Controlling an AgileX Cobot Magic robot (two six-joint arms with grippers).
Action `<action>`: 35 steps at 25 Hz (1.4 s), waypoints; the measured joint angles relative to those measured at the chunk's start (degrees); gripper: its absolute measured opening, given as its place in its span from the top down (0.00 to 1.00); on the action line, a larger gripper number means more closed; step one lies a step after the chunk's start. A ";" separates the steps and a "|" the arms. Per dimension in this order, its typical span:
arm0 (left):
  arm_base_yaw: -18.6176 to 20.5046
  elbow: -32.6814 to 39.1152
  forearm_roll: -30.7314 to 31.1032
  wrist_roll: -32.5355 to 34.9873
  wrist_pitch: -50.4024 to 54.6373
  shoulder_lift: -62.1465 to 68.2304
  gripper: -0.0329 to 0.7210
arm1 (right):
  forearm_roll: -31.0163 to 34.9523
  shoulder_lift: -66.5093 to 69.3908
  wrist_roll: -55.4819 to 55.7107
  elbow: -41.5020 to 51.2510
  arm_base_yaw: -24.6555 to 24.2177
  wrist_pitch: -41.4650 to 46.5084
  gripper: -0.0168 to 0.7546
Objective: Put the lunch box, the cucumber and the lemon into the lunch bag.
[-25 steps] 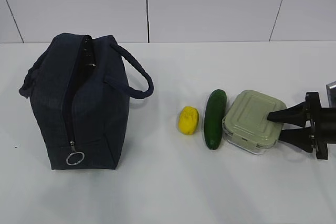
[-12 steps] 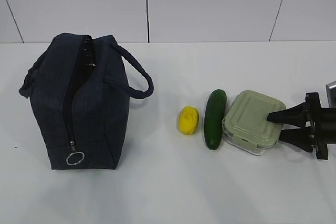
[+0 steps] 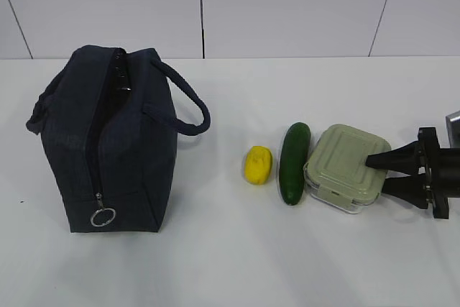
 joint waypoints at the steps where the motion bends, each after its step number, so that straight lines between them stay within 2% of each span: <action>1: 0.00 0.00 0.00 0.00 0.00 0.00 0.64 | 0.00 0.00 0.00 0.00 0.00 0.00 0.50; 22: 0.00 0.00 0.00 0.00 0.00 0.00 0.64 | 0.96 0.04 -0.04 0.00 0.00 0.00 0.51; 35: 0.00 0.00 -0.39 0.00 0.00 0.00 0.64 | -0.86 0.04 -0.04 -0.12 0.00 0.22 0.51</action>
